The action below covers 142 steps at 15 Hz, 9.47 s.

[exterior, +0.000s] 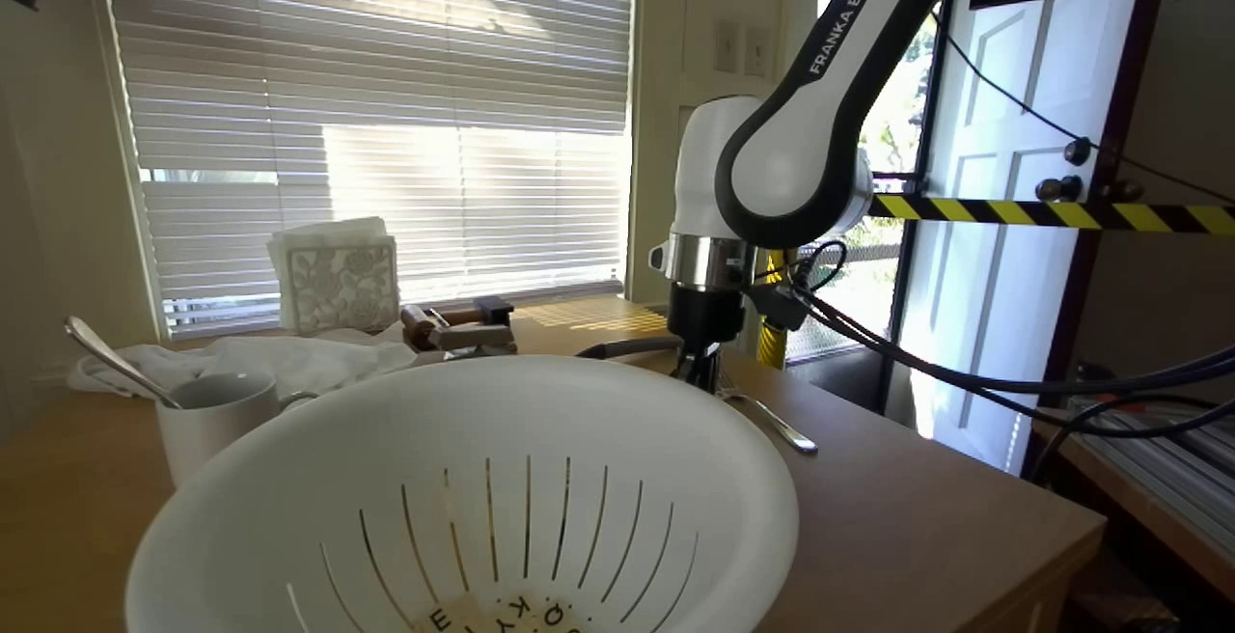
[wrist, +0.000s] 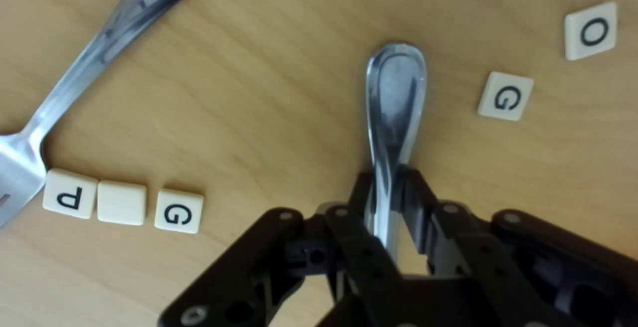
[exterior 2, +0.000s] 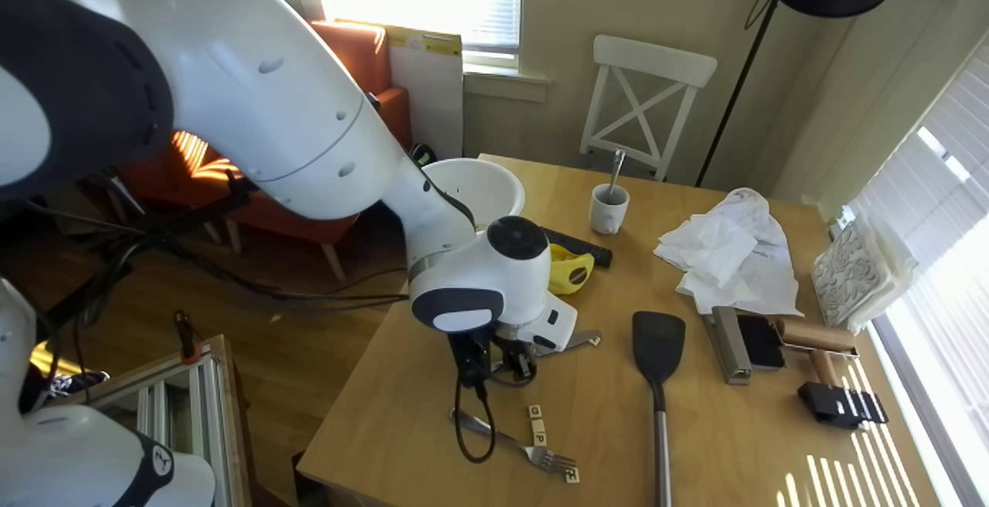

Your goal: Move the knife on the table

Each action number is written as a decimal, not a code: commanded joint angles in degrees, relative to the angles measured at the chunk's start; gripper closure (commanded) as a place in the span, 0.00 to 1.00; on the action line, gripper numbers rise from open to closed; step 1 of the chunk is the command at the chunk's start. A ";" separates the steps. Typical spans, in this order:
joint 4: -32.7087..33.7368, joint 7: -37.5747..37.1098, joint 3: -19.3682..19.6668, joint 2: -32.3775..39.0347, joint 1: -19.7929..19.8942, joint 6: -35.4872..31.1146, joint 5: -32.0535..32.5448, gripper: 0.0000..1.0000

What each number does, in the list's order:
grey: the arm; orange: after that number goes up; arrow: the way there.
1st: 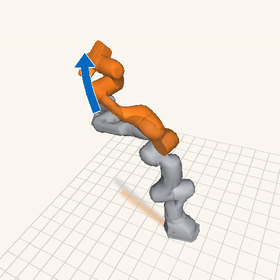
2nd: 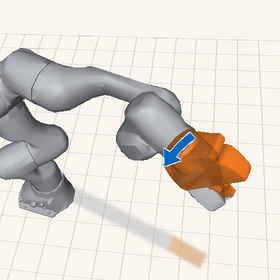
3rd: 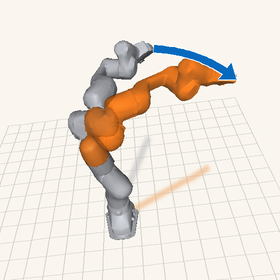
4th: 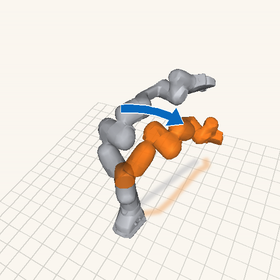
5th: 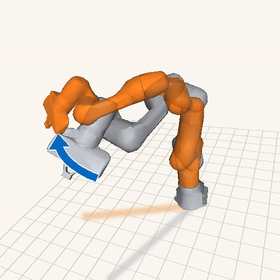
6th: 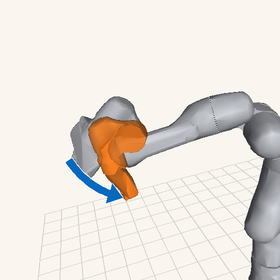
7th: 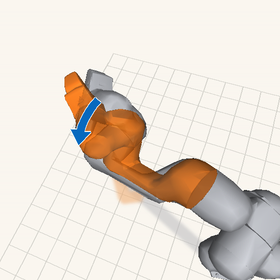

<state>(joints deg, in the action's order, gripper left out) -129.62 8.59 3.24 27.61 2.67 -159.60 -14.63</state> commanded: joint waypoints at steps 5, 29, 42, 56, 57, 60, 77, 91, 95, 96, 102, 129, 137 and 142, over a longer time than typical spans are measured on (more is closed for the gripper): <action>-0.82 -8.71 2.55 -0.74 -1.93 0.84 10.04 0.95; -7.94 -29.54 15.70 -14.68 -13.61 6.10 40.45 0.96; -3.73 -54.42 6.17 -15.08 -14.49 29.62 67.65 0.96; 1.96 -56.60 -3.42 -8.92 -12.69 46.70 71.13 0.96; 3.23 -56.58 -3.56 -7.25 -12.96 47.81 71.54 0.96; 7.90 -55.45 -4.30 -1.58 -14.11 52.70 72.66 0.96; 16.14 -55.91 -5.02 6.53 -14.34 57.51 77.32 0.84; 11.79 -65.72 -2.86 6.58 -13.70 57.38 102.70 0.96; 10.84 -68.50 -3.97 7.15 -10.51 56.52 106.64 0.96; 10.66 -68.82 -4.12 7.34 -9.93 56.73 106.68 0.96; 11.27 -67.25 -5.12 7.60 -8.28 57.28 104.57 0.84; 11.27 -67.32 -5.26 7.60 -8.30 57.27 104.56 0.84; 11.32 -66.60 -5.28 8.06 -8.54 58.07 104.44 0.96; 10.86 -63.26 -5.03 8.74 -9.66 61.15 106.58 0.96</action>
<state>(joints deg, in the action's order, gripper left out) -118.43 -56.79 -1.04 35.23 -6.78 -101.85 89.43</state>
